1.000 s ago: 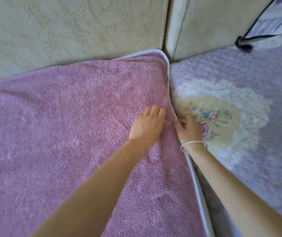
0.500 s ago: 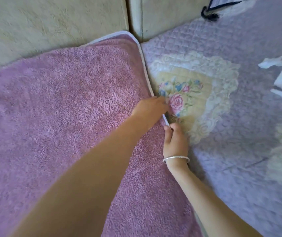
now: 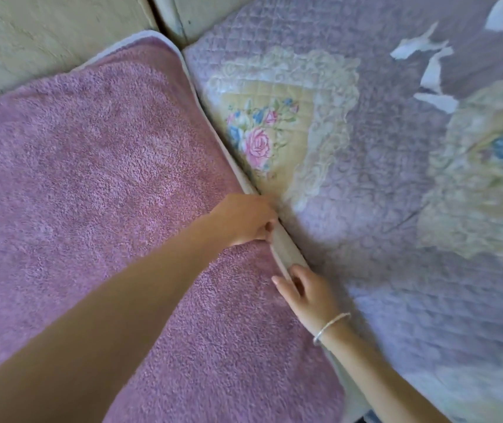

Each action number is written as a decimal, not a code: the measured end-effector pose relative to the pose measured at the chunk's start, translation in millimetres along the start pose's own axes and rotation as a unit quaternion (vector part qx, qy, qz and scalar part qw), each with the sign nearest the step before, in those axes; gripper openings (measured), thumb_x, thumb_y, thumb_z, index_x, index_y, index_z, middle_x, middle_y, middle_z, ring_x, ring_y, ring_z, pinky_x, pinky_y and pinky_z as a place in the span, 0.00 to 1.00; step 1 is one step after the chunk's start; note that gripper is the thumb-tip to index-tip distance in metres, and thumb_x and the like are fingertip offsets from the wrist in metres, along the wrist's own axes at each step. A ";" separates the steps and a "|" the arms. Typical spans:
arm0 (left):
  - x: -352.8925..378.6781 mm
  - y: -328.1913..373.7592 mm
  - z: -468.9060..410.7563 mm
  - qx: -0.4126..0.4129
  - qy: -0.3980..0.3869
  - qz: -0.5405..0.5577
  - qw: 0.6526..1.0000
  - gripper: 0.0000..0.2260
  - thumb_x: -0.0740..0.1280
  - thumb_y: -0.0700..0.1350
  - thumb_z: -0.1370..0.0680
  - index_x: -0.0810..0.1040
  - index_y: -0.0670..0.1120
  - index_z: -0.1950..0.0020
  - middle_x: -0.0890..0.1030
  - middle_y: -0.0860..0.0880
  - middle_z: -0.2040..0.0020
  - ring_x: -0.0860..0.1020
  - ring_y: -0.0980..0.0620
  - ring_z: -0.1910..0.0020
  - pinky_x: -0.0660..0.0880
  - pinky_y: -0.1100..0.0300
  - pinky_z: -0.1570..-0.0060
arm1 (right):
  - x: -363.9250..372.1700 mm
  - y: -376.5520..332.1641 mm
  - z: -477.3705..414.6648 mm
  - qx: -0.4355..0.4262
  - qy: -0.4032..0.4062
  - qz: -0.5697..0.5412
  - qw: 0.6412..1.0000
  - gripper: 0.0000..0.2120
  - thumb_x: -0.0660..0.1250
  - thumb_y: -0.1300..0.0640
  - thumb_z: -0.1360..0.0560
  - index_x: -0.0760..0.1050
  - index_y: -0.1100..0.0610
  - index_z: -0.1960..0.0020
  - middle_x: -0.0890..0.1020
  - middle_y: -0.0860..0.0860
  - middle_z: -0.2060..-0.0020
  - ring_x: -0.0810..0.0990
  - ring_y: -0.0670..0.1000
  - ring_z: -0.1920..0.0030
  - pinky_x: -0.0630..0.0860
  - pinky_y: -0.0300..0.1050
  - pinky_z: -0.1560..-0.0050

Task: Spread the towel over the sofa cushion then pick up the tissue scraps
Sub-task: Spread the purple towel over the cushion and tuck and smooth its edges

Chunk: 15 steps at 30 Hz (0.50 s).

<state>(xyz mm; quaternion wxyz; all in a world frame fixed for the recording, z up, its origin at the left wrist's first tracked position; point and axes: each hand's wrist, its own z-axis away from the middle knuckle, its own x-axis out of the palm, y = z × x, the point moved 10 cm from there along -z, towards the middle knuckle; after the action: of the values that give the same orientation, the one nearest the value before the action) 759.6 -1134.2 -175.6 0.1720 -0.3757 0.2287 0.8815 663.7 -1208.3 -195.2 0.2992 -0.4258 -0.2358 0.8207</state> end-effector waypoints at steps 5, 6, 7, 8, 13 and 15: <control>1.4 16.5 -2.3 -0.010 -0.022 -0.013 1.000 0.11 0.60 0.48 0.20 0.75 0.43 0.44 0.75 0.46 0.42 0.77 0.44 0.46 0.74 0.51 0.50 | -17.1 0.8 11.7 -0.005 0.075 0.009 0.997 0.21 0.51 0.43 0.29 0.72 0.59 0.57 0.80 0.66 0.65 0.79 0.66 0.59 0.64 0.48 0.65; -4.8 21.1 -3.1 -0.009 0.002 -0.012 1.000 0.11 0.59 0.48 0.20 0.75 0.42 0.44 0.74 0.46 0.43 0.77 0.43 0.47 0.74 0.51 0.50 | -25.2 1.4 11.0 -0.010 0.099 0.023 0.995 0.23 0.51 0.44 0.29 0.73 0.63 0.53 0.81 0.68 0.63 0.80 0.67 0.59 0.68 0.50 0.65; -9.3 22.5 -2.3 -0.013 0.028 -0.004 1.000 0.12 0.58 0.49 0.20 0.74 0.42 0.45 0.74 0.46 0.44 0.77 0.43 0.48 0.74 0.51 0.51 | -32.2 -0.4 9.4 -0.019 0.113 0.038 0.993 0.24 0.53 0.45 0.27 0.73 0.65 0.51 0.82 0.68 0.63 0.81 0.67 0.60 0.70 0.51 0.66; -13.1 23.7 -1.9 -0.016 0.051 0.001 0.999 0.13 0.57 0.49 0.20 0.74 0.41 0.45 0.74 0.46 0.45 0.77 0.44 0.49 0.73 0.52 0.52 | -36.8 -0.7 7.5 -0.021 0.113 0.047 0.992 0.23 0.54 0.45 0.24 0.73 0.65 0.49 0.82 0.68 0.63 0.81 0.67 0.60 0.69 0.51 0.66; 5.2 19.8 0.8 -0.071 0.093 0.036 0.992 0.11 0.56 0.44 0.19 0.73 0.41 0.42 0.72 0.45 0.40 0.76 0.43 0.44 0.73 0.52 0.51 | -22.5 23.9 4.1 0.022 0.046 -0.011 0.999 0.15 0.59 0.49 0.22 0.65 0.59 0.61 0.71 0.55 0.73 0.76 0.58 0.66 0.61 0.44 0.65; 15.6 22.6 5.0 -0.083 0.110 0.021 0.990 0.10 0.57 0.42 0.19 0.71 0.42 0.40 0.71 0.45 0.38 0.74 0.45 0.42 0.73 0.53 0.49 | -18.3 34.9 19.9 0.040 0.026 -0.019 0.999 0.17 0.59 0.47 0.22 0.65 0.57 0.63 0.68 0.50 0.76 0.71 0.53 0.72 0.58 0.43 0.70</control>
<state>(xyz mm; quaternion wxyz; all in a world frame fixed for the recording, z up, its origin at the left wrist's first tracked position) 735.6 -1148.4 -177.8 0.0954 -0.4787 0.1802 0.8540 645.2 -1248.3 -196.9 0.3374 -0.4299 -0.2033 0.8124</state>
